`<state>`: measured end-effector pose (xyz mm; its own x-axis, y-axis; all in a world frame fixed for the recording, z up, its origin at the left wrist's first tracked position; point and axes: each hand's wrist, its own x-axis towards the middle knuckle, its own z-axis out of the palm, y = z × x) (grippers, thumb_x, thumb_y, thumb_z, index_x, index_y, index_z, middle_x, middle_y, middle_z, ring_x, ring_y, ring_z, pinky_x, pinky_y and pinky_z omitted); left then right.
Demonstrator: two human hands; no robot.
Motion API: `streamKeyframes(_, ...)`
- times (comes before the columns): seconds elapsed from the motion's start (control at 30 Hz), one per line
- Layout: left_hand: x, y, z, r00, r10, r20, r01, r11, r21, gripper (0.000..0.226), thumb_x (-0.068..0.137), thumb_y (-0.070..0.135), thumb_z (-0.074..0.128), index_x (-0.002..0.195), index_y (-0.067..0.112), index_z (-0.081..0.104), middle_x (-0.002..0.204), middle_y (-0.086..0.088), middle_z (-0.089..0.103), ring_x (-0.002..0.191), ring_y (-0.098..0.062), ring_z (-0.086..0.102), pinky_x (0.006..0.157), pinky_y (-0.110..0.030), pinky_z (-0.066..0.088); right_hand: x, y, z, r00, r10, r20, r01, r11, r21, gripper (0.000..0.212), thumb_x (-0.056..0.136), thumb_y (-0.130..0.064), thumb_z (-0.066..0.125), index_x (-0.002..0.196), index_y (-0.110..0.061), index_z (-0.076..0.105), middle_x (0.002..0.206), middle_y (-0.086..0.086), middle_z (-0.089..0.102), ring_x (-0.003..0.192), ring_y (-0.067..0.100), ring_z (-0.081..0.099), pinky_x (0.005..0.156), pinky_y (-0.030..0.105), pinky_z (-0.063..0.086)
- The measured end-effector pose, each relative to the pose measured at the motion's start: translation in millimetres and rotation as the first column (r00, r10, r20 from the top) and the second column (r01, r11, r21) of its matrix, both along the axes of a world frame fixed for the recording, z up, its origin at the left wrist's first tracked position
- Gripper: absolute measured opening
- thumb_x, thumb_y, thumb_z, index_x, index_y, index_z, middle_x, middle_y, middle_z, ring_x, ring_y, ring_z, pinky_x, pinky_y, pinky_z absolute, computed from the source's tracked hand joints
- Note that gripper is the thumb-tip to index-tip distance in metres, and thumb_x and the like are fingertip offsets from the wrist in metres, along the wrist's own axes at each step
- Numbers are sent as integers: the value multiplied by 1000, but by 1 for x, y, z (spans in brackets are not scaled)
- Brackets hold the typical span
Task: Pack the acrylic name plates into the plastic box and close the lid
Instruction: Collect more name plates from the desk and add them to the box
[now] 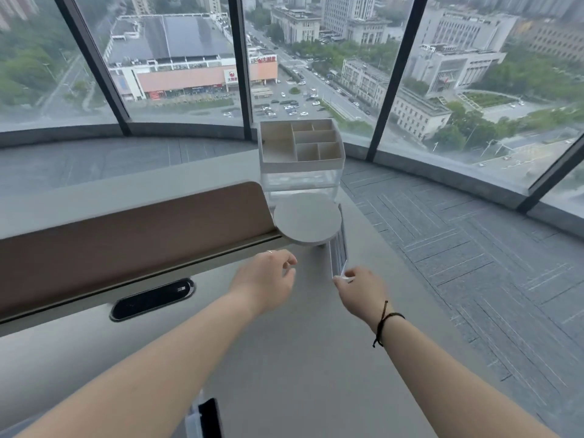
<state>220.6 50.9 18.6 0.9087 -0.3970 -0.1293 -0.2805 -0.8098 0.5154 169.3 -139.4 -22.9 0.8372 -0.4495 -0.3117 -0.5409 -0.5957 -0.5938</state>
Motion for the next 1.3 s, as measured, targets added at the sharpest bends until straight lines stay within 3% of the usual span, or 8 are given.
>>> streamKeyframes(0.37,47,-88,-40,997,-23,-71,23,1000,-1,24,93,35,51,116,35,60,114,13,62,107,-9,56,90,-35,49,90,-65,-68,990,56,-130,-84,972,-217,41,95,-46,46,108,-9,58,112,13,64,105,33,61,83,36,46)
streamKeyframes(0.57,58,-106,-55,993,-56,-100,57,998,13,27,94,33,51,119,31,59,116,8,61,108,-14,55,93,-37,47,100,-77,-82,978,116,-175,-169,930,-325,21,85,-7,45,92,-8,64,102,17,69,95,35,65,68,31,43)
streamKeyframes(0.67,63,-113,-63,991,-86,-104,91,995,44,29,94,33,50,122,30,57,122,8,59,110,-14,53,95,-36,46,82,-101,-80,957,160,-243,-247,889,-386,22,82,-3,44,88,-13,62,100,13,69,95,34,65,67,29,40)
streamKeyframes(0.9,62,-143,-83,965,-254,-59,260,951,166,59,95,32,47,147,35,19,160,7,13,138,-19,32,102,-41,41,15,-195,-75,848,380,-369,-519,738,-432,32,100,-33,38,71,-20,37,87,10,60,81,35,55,64,32,35)
streamKeyframes(0.97,57,-153,-91,948,-308,-77,318,912,260,66,96,36,47,150,37,8,162,9,-2,138,-23,29,101,-44,42,7,-217,-72,811,437,-389,-578,699,-422,33,100,-38,37,75,-18,44,90,9,62,84,33,57,64,32,36)
streamKeyframes(1.07,48,-164,-101,920,-377,-112,388,830,399,43,101,39,40,141,27,34,157,0,25,127,-28,43,93,-44,47,-1,-232,-73,793,474,-383,-609,632,-479,32,100,-43,35,90,-20,55,94,4,65,91,29,62,63,33,38)
streamKeyframes(1.13,40,-166,-107,907,-386,-168,418,775,475,31,103,37,34,115,15,54,128,-9,55,108,-33,57,83,-39,49,-6,-231,-77,811,466,-354,-585,626,-516,32,100,-44,35,91,-21,55,93,2,65,88,29,63,61,32,37)
streamKeyframes(1.3,13,-153,-124,889,-412,-201,457,770,445,28,103,28,37,104,8,57,110,-18,63,100,-39,61,78,-41,46,-13,-218,-84,869,426,-250,-491,684,-539,30,100,-43,35,91,-21,54,88,-1,66,81,28,63,59,34,40)
